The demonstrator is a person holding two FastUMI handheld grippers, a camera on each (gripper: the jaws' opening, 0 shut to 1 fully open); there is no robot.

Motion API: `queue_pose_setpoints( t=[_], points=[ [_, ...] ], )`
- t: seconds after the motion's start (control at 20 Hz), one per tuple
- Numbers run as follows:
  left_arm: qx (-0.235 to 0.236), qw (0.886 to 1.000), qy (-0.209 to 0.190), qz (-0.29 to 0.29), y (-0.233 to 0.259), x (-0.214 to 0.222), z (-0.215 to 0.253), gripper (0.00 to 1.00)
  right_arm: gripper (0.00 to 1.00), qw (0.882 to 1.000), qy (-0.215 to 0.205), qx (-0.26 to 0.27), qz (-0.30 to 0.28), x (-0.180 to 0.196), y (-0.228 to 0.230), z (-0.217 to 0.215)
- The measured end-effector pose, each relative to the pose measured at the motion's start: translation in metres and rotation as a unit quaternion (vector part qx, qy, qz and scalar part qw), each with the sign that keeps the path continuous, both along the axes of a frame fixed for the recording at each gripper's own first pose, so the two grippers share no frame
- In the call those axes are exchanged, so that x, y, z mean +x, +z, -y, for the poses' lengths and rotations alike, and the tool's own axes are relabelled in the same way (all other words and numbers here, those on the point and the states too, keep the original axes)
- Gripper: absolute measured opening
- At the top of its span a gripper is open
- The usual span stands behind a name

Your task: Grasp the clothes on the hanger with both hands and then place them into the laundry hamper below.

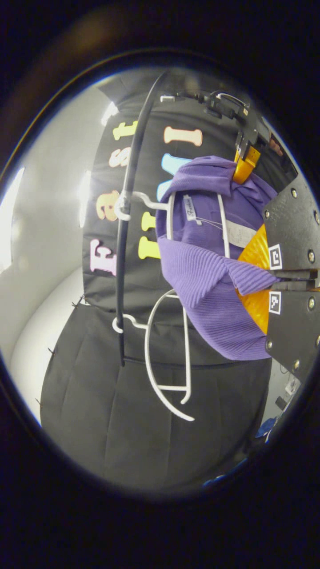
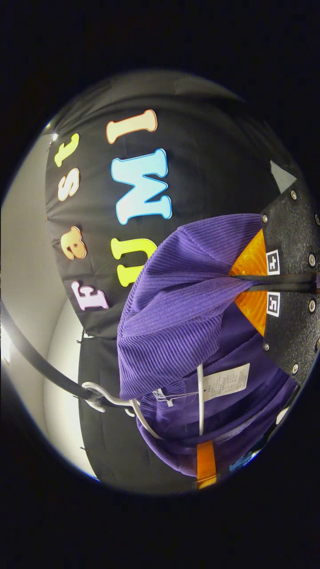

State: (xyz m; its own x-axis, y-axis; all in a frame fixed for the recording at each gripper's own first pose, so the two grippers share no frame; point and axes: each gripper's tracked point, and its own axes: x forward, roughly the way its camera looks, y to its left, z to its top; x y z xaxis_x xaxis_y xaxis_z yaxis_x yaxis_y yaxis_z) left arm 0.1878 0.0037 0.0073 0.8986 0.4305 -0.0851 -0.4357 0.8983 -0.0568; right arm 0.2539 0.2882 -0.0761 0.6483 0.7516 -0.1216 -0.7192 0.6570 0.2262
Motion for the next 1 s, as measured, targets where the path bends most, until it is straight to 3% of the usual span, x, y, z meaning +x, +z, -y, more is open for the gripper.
queue_pose_setpoints(
  t=[0.45,0.55,1.0],
  points=[
    [0.001,0.999,-0.022,0.037,0.055,-0.032,-0.022,0.09,0.0,0.999,-0.05,0.002,0.001,-0.009,0.015,0.018],
    [-0.003,0.999,-0.028,0.043,0.061,-0.038,-0.029,0.0,0.0,0.998,-0.061,0.001,0.002,-0.011,0.019,0.02],
    [-0.009,0.997,-0.048,0.064,0.094,-0.049,-0.064,0.02,0.0,0.995,-0.101,0.013,0.011,-0.028,0.039,0.024]
  ],
)
